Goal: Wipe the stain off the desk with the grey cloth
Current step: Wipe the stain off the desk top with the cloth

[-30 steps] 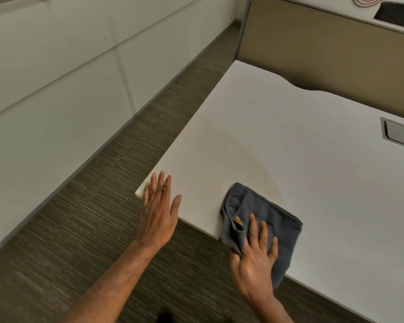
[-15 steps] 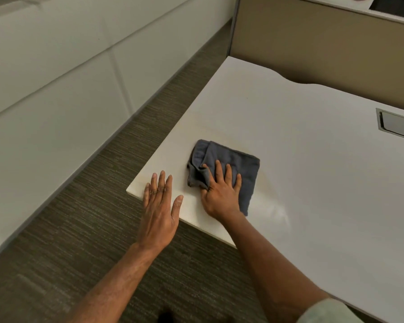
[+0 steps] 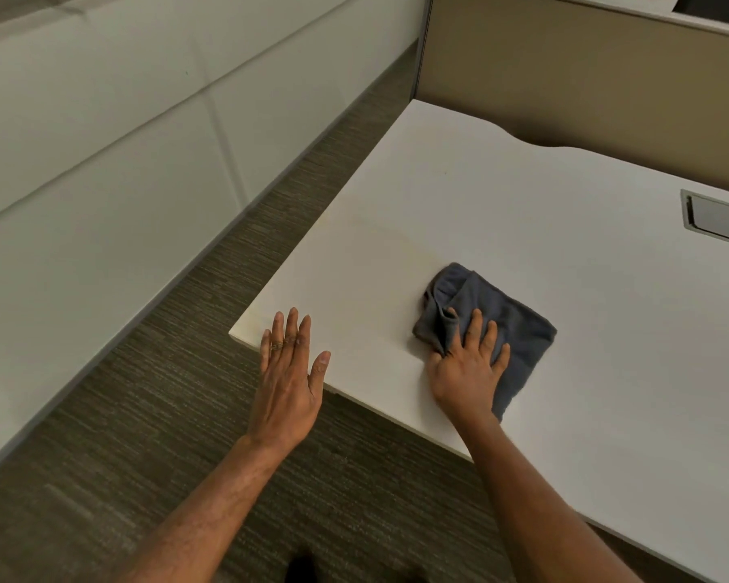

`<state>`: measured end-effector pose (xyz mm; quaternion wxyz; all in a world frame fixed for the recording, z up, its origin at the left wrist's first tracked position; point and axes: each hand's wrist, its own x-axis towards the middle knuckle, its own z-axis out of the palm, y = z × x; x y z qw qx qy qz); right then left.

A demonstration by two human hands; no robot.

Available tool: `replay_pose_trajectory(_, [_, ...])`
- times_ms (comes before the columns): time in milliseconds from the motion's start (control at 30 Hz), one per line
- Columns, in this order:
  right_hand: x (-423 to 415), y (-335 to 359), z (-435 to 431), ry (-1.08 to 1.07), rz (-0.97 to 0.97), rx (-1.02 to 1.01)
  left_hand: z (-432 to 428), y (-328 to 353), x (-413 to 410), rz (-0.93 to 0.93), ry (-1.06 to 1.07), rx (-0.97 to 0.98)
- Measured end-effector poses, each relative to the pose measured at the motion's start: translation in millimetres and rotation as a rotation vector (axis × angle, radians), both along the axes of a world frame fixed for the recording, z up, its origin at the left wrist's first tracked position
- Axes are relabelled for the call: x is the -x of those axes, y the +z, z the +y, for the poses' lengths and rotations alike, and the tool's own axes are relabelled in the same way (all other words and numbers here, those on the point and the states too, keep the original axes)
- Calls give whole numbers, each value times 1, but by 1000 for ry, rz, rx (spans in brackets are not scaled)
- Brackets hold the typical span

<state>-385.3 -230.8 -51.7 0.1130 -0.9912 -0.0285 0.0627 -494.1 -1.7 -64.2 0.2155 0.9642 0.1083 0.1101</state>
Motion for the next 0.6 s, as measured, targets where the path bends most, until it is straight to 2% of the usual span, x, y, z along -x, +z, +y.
replay_pose_trajectory(333, [82, 4, -47, 16, 1, 6, -16, 2, 17, 31, 3, -25])
replay_pose_trajectory(600, [136, 6, -37, 76, -5, -45, -25, 6, 32, 51, 20, -25])
